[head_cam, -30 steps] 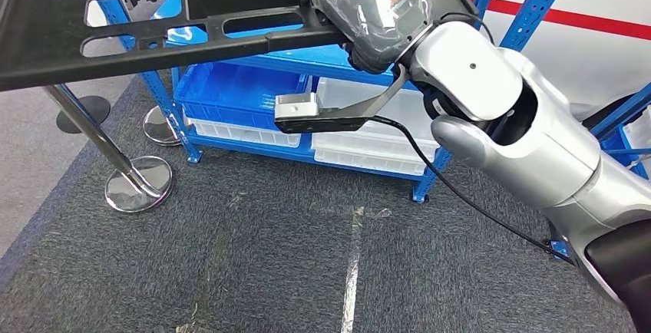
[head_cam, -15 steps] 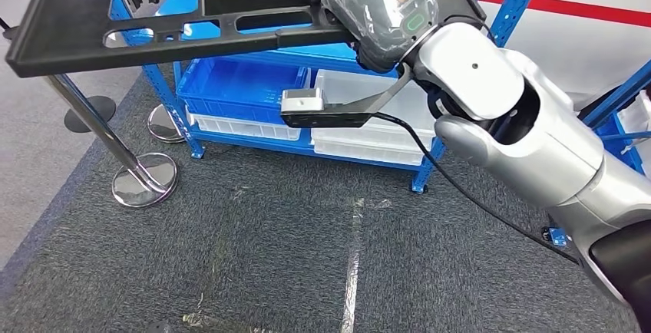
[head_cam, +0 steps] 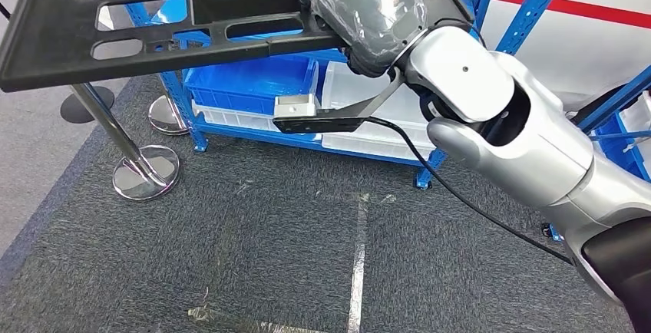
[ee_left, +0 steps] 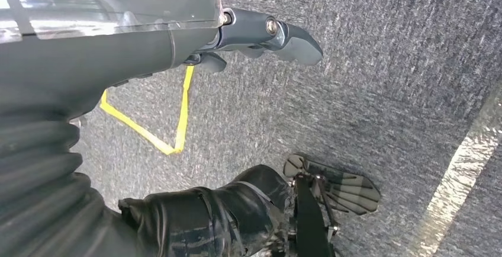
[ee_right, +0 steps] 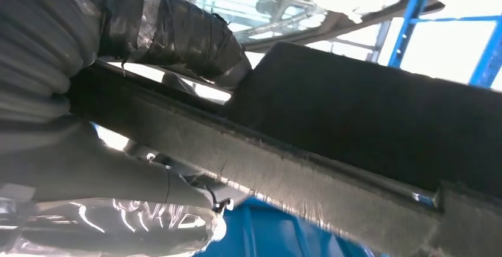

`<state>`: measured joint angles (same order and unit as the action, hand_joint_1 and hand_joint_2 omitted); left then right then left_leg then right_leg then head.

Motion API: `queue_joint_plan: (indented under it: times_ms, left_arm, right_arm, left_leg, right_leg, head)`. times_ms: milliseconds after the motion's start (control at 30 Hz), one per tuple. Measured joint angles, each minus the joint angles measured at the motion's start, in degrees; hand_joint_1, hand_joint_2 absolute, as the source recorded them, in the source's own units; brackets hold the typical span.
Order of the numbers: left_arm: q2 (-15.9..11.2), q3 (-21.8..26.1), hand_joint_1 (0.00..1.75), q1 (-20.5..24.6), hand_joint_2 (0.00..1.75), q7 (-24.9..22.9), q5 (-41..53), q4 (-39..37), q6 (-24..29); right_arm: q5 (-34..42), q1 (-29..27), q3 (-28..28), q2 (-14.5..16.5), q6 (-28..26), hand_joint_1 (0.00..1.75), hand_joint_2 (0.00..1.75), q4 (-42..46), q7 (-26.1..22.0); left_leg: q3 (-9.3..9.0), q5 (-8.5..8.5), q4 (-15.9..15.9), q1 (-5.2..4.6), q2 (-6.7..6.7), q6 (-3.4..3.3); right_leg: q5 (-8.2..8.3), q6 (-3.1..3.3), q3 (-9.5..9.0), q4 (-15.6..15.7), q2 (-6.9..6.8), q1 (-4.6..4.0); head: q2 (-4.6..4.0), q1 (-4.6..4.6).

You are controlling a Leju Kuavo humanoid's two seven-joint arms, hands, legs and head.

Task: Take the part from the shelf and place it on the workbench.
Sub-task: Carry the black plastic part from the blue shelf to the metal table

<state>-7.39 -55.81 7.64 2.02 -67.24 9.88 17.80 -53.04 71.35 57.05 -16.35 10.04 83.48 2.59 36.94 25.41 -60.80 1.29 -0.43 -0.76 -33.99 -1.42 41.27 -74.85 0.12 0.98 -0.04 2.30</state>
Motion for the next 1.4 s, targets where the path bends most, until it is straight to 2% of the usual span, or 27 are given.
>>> queue_joint_plan:
  times_ms: [33, 67, 100, 167, 233, 267, 333, 400, 500, 533, 567, 600, 633, 700, 733, 867, 933, 1000, 1033, 1067, 1100, 1133, 1200, 1233, 1300, 1367, 1400]
  left_arm:
    - [-0.09, -0.03, 0.0, -0.07, 1.75, -0.16, 0.03, 0.0, -0.14]
    - [-0.16, -0.07, 0.0, -0.16, 1.75, -0.3, 0.05, 0.0, -0.25]
    - [-0.2, -0.1, 0.0, -0.23, 1.75, -0.39, 0.07, 0.0, -0.32]
    - [-0.15, -0.16, 0.0, -0.31, 1.75, -0.45, 0.08, 0.0, -0.4]
    - [-0.25, -0.28, 0.0, -0.27, 1.75, -0.47, 0.08, -0.01, -0.49]
    - [-0.33, -0.36, 0.0, -0.25, 1.75, -0.47, 0.08, -0.02, -0.52]
    - [-0.54, -0.49, 0.0, -0.3, 1.75, -0.47, 0.08, -0.02, -0.53]
    - [-0.56, -0.59, 0.0, -0.39, 1.75, -0.47, 0.08, -0.02, -0.54]
    - [-0.6, -0.7, 0.0, -0.44, 1.75, -0.47, 0.08, -0.02, -0.54]
    - [-0.64, -0.72, 0.0, -0.49, 1.75, -0.47, 0.08, -0.02, -0.54]
    - [-0.67, -0.73, 0.0, -0.53, 1.75, -0.47, 0.08, -0.02, -0.54]
    - [-0.72, -0.73, 0.0, -0.56, 1.75, -0.47, 0.08, -0.02, -0.54]
    - [-0.77, -0.74, 0.0, -0.55, 1.75, -0.47, 0.08, -0.02, -0.53]
    - [-0.85, -0.77, 0.0, -0.47, 1.75, -0.47, 0.08, -0.02, -0.53]
    - [-0.87, -0.79, 0.0, -0.42, 1.75, -0.47, 0.08, -0.02, -0.53]
    - [-0.97, -0.84, 0.0, -0.42, 1.75, -0.47, 0.08, -0.02, -0.53]
    - [-0.98, -0.84, 0.0, -0.44, 1.75, -0.53, 0.08, -0.02, -0.54]
    - [-1.02, -0.84, 0.0, -0.48, 1.75, -0.85, 0.08, -0.02, -0.55]
    - [-1.04, -0.84, 0.0, -0.5, 1.75, -1.08, 0.08, -0.02, -0.57]
    - [-1.05, -0.84, 0.0, -0.52, 1.75, -1.26, 0.08, -0.02, -0.62]
    - [-1.07, -0.85, 0.0, -0.55, 1.75, -1.41, 0.08, -0.02, -0.68]
    - [-1.07, -0.85, 0.0, -0.57, 1.75, -1.46, 0.08, -0.02, -0.74]
    - [-1.09, -0.86, 0.0, -0.56, 1.75, -1.57, 0.09, -0.02, -0.91]
    - [-1.12, -0.87, 0.0, -0.53, 1.75, -1.65, 0.1, -0.02, -1.02]
    - [-1.31, -0.91, 0.0, -0.5, 1.75, -1.85, 0.19, -0.02, -1.18]
    - [-1.5, -0.98, 0.0, -0.64, 1.75, -1.98, 0.27, -0.02, -1.23]
    - [-1.55, -1.0, 0.0, -0.71, 1.75, -2.04, 0.27, -0.02, -1.24]
  right_arm:
    - [-0.2, -0.14, 0.0, -0.03, -0.01, 1.75, 1.75, -0.02, -0.07]
    - [-0.4, -0.27, 0.0, -0.05, -0.01, 1.75, 1.75, -0.04, -0.1]
    - [-0.54, -0.31, 0.0, -0.08, -0.02, 1.75, 1.75, -0.07, -0.11]
    - [-0.63, -0.17, 0.0, -0.09, -0.04, 1.75, 1.75, -0.07, -0.14]
    - [-0.65, 0.15, 0.0, -0.08, -0.06, 1.75, 1.75, -0.05, -0.17]
    - [-0.66, 0.25, 0.0, -0.09, -0.07, 1.75, 1.75, -0.05, -0.19]
    - [-0.69, 0.32, 0.0, -0.1, -0.07, 1.75, 1.75, -0.05, -0.21]
    - [-0.73, 0.35, 0.0, -0.09, -0.07, 1.75, 1.75, -0.05, -0.21]
    - [-0.8, 0.34, 0.01, -0.1, -0.05, 1.75, 1.75, -0.09, -0.21]
    - [-0.8, 0.25, 0.01, -0.1, -0.05, 1.75, 1.75, -0.09, -0.22]
    - [-0.81, 0.16, 0.02, -0.1, -0.05, 1.75, 1.75, -0.09, -0.22]
    - [-0.81, 0.1, 0.02, -0.1, -0.05, 1.75, 1.75, -0.09, -0.23]
    - [-0.81, 0.09, 0.02, -0.1, -0.05, 1.75, 1.75, -0.09, -0.23]
    - [-0.81, 0.14, 0.02, -0.1, -0.05, 1.75, 1.75, -0.1, -0.23]
    - [-0.8, 0.16, 0.02, -0.1, -0.05, 1.75, 1.75, -0.1, -0.23]
    - [-0.81, 0.2, 0.02, -0.12, -0.07, 1.75, 1.75, -0.08, -0.23]
    - [-0.81, 0.29, 0.02, -0.14, -0.07, 1.75, 1.75, -0.09, -0.22]
    - [-0.81, 0.23, 0.02, -0.15, -0.07, 1.75, 1.75, -0.13, -0.23]
    - [-0.84, 0.13, 0.03, -0.14, -0.08, 1.75, 1.75, -0.15, -0.28]
    - [-0.89, 0.03, 0.03, -0.14, -0.11, 1.75, 1.75, -0.2, -0.35]
    - [-0.96, -0.03, 0.04, -0.14, -0.15, 1.75, 1.75, -0.25, -0.43]
    - [-1.05, -0.04, 0.04, -0.14, -0.21, 1.75, 1.75, -0.3, -0.52]
    - [-1.23, 0.07, 0.04, -0.15, -0.33, 1.75, 1.75, -0.4, -0.71]
    - [-1.28, 0.15, 0.04, -0.15, -0.39, 1.75, 1.75, -0.46, -0.82]
    - [-1.35, 0.26, 0.1, -0.15, -0.48, 1.75, 1.75, -0.61, -1.02]
    - [-1.32, 0.32, 0.26, -0.1, -0.46, 1.75, 1.75, -0.8, -1.19]
    - [-1.25, 0.36, 0.33, -0.08, -0.39, 1.75, 1.75, -0.92, -1.25]
  left_leg:
    - [0.08, -0.08, 0.0, -0.25, -0.02, -0.13]
    - [0.11, -0.16, 0.0, -0.52, -0.06, -0.24]
    - [0.11, -0.21, 0.0, -0.78, -0.09, -0.32]
    - [0.18, -0.38, 0.05, -1.04, -0.1, -0.4]
    - [0.53, -0.69, 0.07, -0.9, -0.03, -0.17]
    - [0.68, -0.92, 0.21, -0.74, 0.03, 0.13]
    - [0.77, -1.26, 0.54, -0.68, 0.01, 0.77]
    - [1.5, 0.26, -1.05, -0.93, -0.02, 1.37]
    - [5.0, 5.49, -10.34, -0.6, 0.09, 2.26]
    - [5.65, 6.11, -12.47, -0.49, 0.11, 2.51]
    - [5.37, 5.69, -12.59, -0.42, 0.13, 2.7]
    - [4.01, 4.32, -10.48, -0.35, 0.13, 2.85]
    - [1.99, 2.74, -6.81, -0.29, 0.14, 2.89]
    - [-1.36, 1.17, -0.65, -0.38, 0.1, 2.45]
    - [-2.0, 1.13, 0.66, -0.49, 0.07, 2.01]
    - [-2.14, 0.43, 1.5, -0.39, 0.11, 0.23]
    - [-2.11, -0.06, 1.95, -0.15, 0.09, -0.42]
    - [-1.83, -0.28, 2.02, -0.14, -0.15, -0.64]
    - [-1.7, -0.36, 2.02, -0.11, -0.35, -0.63]
    - [-1.6, -0.44, 2.0, -0.05, -0.61, -0.56]
    - [-1.54, -0.51, 1.99, 0.04, -0.97, -0.46]
    - [-1.54, -0.56, 1.97, 0.15, -1.4, -0.34]
    - [-1.38, -0.6, 1.84, 0.28, -2.34, 0.19]
    - [-1.1, -0.69, 1.77, 0.29, -2.83, 0.62]
    - [-0.42, -1.13, 1.82, 0.4, -3.76, 1.64]
    - [0.05, -1.39, 1.91, 0.66, -4.26, 2.37]
    - [0.48, -0.92, 1.28, 0.63, -3.63, 2.62]
  right_leg:
    - [-0.11, 0.25, 0.82, -1.71, 0.0, -0.13]
    - [0.78, 0.67, 0.66, -1.31, 0.01, -0.33]
    - [2.5, 1.3, -0.56, 1.24, 0.02, -0.64]
    - [5.96, 3.18, -4.31, 8.91, 0.05, -1.54]
    - [7.44, 4.36, -6.48, 13.73, 0.05, -2.31]
    - [7.5, 4.53, -6.69, 14.32, 0.05, -2.49]
    - [8.34, 4.3, -6.94, 15.56, -0.04, -2.35]
    - [9.34, 4.08, -7.32, 17.07, -0.25, -1.72]
    - [9.99, 3.97, -7.01, 17.44, -0.41, -1.43]
    - [10.01, 3.94, -6.79, 17.21, -0.41, -1.38]
    - [9.99, 3.91, -6.57, 16.91, -0.4, -1.33]
    - [9.93, 3.83, -6.32, 16.52, -0.39, -1.25]
    - [9.83, 3.69, -6.08, 16.08, -0.38, -1.16]
    - [9.66, 3.22, -5.51, 15.3, -0.35, -1.18]
    - [9.66, 2.92, -5.28, 15.08, -0.33, -1.24]
    - [9.45, 1.74, -4.76, 14.71, -0.2, -1.36]
    - [6.74, 1.17, -3.22, 11.07, -0.14, -1.18]
    - [2.89, 0.72, -0.39, 3.98, -0.14, -0.87]
    - [1.71, 0.58, 0.79, 0.93, -0.14, -0.69]
    - [1.47, 0.48, 1.24, -0.5, -0.15, -0.52]
    - [2.24, 0.43, 0.69, 0.1, -0.14, -0.37]
    - [3.68, 0.43, -0.69, 2.42, -0.04, -0.21]
    - [6.88, 0.49, -4.69, 9.86, 1.51, 0.08]
    - [7.63, 0.54, -6.09, 12.69, 2.41, 0.16]
    - [7.73, 0.69, -6.96, 14.99, 3.29, 0.07]
    - [7.9, 1.09, -6.8, 15.27, 2.27, 0.12]
    - [8.01, 1.36, -6.84, 15.39, 1.71, 0.18]
  head:
    - [0.0, -0.01]
    - [0.0, -0.01]
    - [0.0, -0.01]
    - [0.0, 0.09]
    - [0.0, 0.26]
    - [0.0, 0.24]
    - [0.0, 0.01]
    - [0.0, -0.01]
    - [0.0, 0.08]
    - [0.0, 0.09]
    - [0.0, 0.09]
    - [0.0, 0.09]
    - [0.0, 0.09]
    - [0.0, 0.08]
    - [0.0, 0.08]
    - [0.0, 0.04]
    - [0.0, -0.12]
    - [0.0, -0.19]
    - [0.0, -0.18]
    - [0.0, -0.19]
    - [0.0, -0.19]
    - [0.0, -0.2]
    - [0.0, -0.24]
    - [0.0, -0.25]
    - [0.0, -0.2]
    - [0.0, -0.14]
    - [0.0, -0.01]
